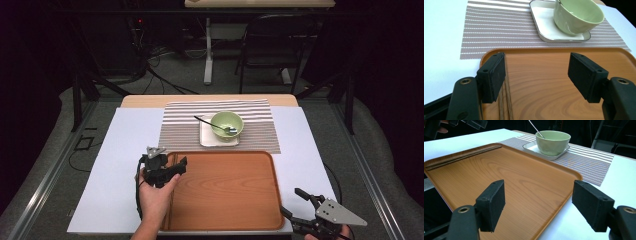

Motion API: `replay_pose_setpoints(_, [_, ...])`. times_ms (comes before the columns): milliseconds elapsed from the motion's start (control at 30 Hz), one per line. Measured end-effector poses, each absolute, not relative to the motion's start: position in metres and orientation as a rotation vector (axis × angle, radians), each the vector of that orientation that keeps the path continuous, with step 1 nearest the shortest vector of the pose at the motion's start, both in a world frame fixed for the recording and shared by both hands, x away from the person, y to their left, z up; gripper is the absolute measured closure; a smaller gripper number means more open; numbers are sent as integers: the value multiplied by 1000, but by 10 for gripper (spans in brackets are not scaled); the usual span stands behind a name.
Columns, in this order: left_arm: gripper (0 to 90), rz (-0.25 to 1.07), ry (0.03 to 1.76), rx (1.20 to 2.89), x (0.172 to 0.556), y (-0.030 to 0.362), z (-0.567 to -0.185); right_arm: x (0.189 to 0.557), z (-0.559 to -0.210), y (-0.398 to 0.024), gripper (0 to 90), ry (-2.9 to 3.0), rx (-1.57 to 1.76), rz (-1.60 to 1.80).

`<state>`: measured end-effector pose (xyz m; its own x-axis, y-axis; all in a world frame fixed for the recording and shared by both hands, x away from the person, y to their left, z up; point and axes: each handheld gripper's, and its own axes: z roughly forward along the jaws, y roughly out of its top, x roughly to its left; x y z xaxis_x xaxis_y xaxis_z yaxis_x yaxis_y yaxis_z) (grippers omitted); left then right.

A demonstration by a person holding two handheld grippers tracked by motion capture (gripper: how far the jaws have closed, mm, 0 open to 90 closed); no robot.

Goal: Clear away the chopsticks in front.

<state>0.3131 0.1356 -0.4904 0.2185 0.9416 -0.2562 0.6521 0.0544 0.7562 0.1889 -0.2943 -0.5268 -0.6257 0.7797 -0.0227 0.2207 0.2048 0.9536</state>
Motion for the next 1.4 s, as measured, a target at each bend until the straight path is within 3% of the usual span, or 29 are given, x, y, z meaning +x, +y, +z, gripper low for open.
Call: replay_pose_setpoints(1400, [307, 442, 1465, 1721, 356, 129, -481, 201, -520, -294, 265, 1871, 966, 1474])
